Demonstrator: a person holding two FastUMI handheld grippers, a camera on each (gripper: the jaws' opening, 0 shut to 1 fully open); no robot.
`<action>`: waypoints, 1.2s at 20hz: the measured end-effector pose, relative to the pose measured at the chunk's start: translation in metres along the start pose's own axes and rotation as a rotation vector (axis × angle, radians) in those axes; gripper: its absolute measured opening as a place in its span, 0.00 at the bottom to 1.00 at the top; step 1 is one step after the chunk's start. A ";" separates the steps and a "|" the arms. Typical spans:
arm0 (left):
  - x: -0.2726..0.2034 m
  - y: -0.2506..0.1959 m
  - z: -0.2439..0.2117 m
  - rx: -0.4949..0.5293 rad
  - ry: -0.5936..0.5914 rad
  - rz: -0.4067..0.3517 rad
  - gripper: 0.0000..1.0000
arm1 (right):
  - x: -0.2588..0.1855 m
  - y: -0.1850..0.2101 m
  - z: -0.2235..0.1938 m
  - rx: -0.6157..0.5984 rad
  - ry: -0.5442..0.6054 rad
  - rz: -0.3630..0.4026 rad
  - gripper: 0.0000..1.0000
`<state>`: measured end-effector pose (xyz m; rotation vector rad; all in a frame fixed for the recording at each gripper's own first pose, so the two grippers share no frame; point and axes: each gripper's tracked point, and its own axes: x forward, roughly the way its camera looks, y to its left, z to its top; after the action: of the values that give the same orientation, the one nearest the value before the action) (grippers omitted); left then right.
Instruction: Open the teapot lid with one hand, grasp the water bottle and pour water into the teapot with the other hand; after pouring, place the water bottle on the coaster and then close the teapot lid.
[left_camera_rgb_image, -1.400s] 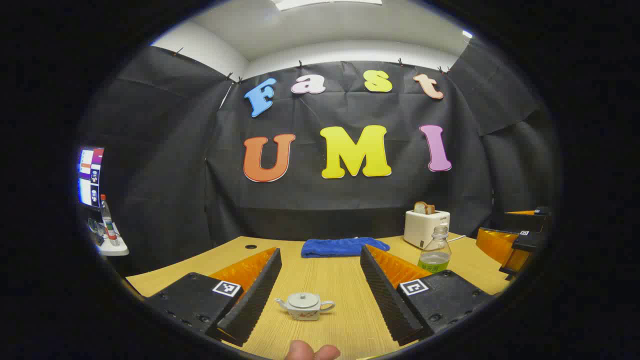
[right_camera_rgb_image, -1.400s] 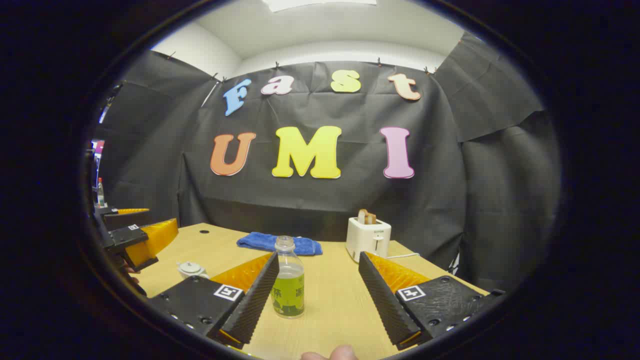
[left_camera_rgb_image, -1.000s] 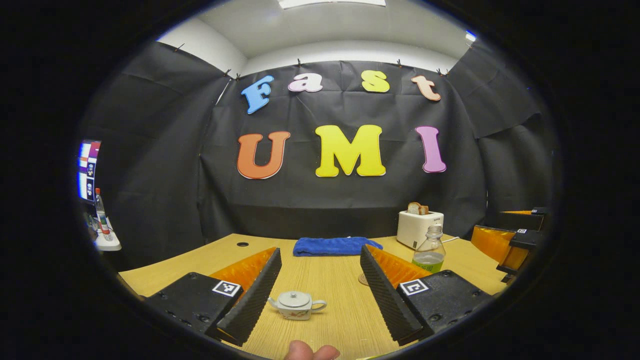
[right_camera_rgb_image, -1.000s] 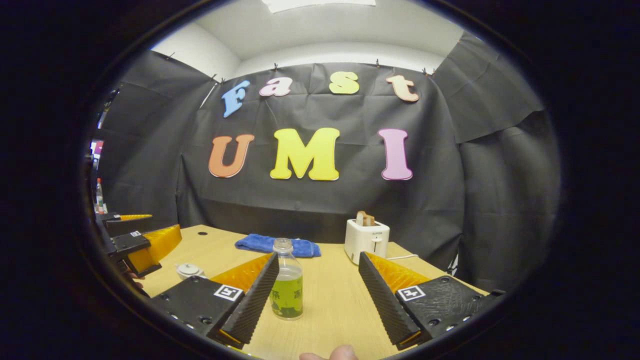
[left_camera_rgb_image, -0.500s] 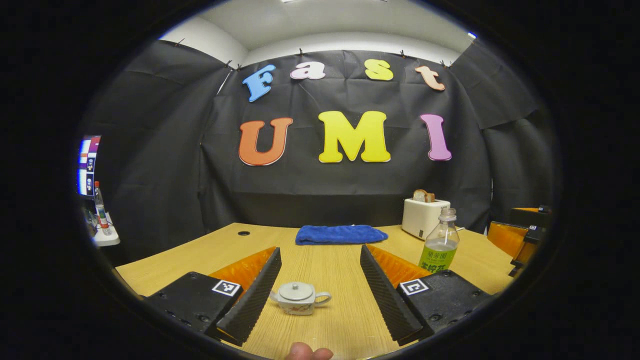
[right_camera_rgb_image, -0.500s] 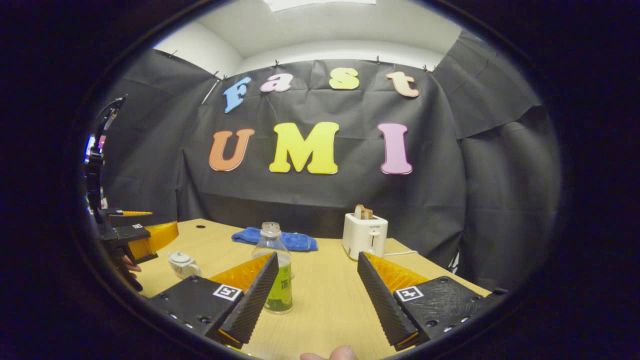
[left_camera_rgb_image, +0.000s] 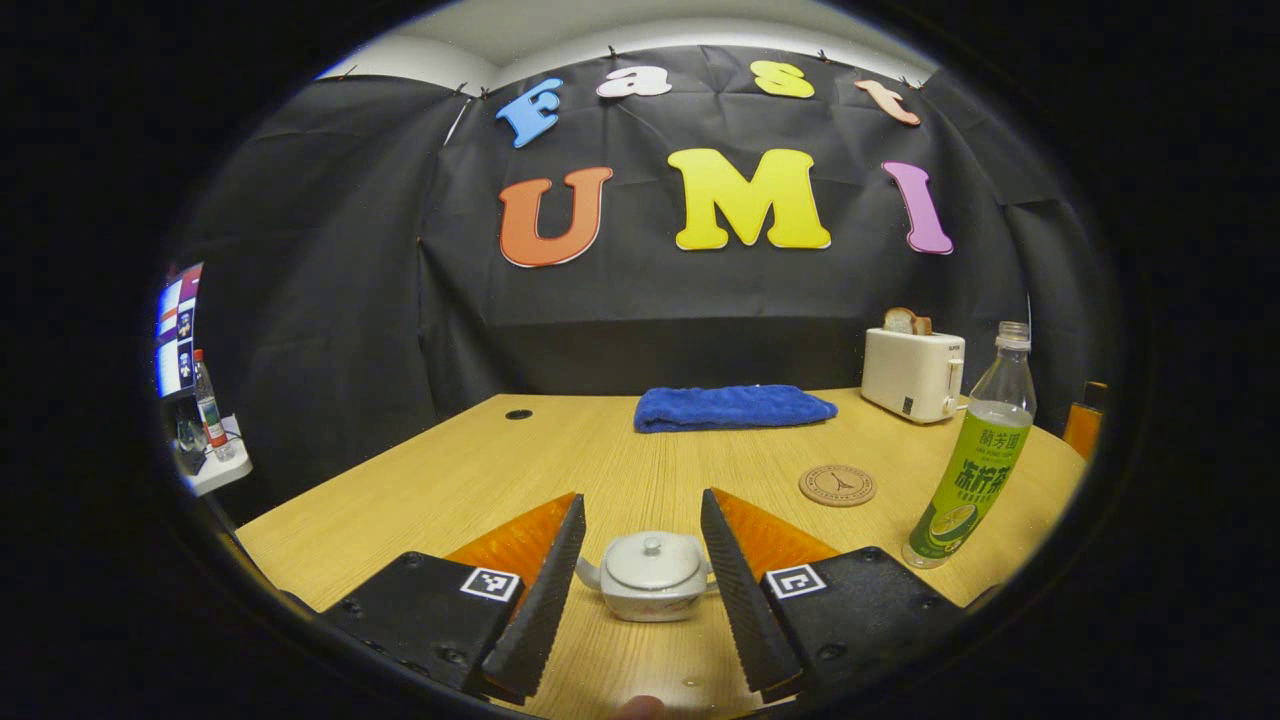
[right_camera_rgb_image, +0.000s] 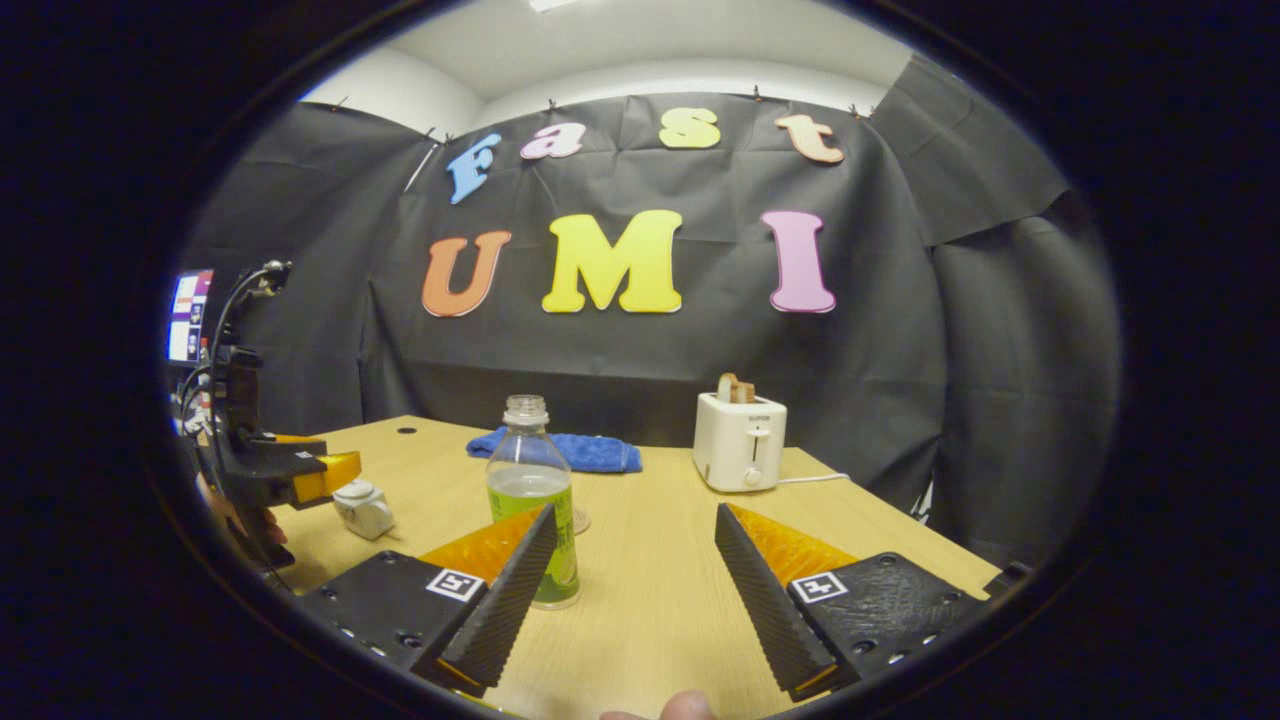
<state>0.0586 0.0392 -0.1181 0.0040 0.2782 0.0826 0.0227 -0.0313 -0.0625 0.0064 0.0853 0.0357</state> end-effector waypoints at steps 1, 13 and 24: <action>0.004 0.000 -0.006 -0.005 0.019 0.003 0.70 | 0.002 -0.004 -0.002 0.005 0.002 -0.008 0.95; 0.018 -0.003 -0.018 0.076 0.034 0.035 0.13 | 0.010 -0.004 -0.018 0.017 0.048 0.004 0.95; -0.013 -0.006 0.027 0.027 -0.071 -0.059 0.03 | 0.017 0.036 -0.032 0.024 0.075 0.123 0.98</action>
<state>0.0538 0.0324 -0.0885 0.0254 0.2082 0.0201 0.0357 0.0057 -0.0953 0.0346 0.1602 0.1580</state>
